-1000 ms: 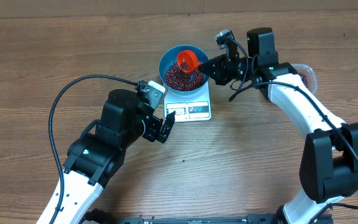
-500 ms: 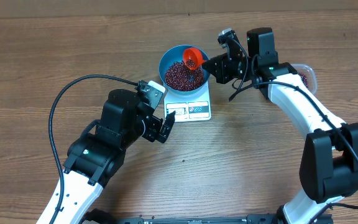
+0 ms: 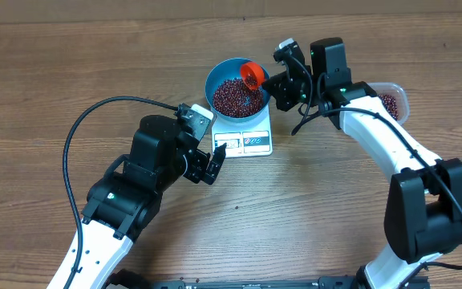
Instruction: Scoop item into bowl and weigh 150g on scale
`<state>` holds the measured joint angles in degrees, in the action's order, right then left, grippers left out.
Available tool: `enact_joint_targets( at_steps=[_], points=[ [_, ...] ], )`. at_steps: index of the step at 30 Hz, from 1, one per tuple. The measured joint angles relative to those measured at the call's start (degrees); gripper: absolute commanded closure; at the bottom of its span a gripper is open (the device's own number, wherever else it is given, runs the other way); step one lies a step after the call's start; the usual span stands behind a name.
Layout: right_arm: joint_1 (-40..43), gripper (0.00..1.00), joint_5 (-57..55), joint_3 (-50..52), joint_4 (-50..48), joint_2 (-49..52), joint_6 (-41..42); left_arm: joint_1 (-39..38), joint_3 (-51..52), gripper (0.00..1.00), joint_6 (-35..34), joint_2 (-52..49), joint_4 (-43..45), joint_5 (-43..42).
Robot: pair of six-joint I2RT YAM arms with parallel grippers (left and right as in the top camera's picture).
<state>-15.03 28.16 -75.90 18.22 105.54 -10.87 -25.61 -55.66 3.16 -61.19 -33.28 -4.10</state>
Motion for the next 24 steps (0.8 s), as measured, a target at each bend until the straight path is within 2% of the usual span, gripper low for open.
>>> enact_joint_targets(
  at_steps=[16, 24],
  points=[
    [-2.03, 0.96, -5.03, 0.00, 0.66, 3.82, -1.40, 0.00, 0.00, 0.00, 0.00, 0.00, 0.02, 0.00],
    [-2.64, 0.96, -3.93, 0.00, 1.84, 4.13, -2.47, 0.00, 0.00, 0.00, 0.00, 0.00, 0.02, 0.00]
  ],
)
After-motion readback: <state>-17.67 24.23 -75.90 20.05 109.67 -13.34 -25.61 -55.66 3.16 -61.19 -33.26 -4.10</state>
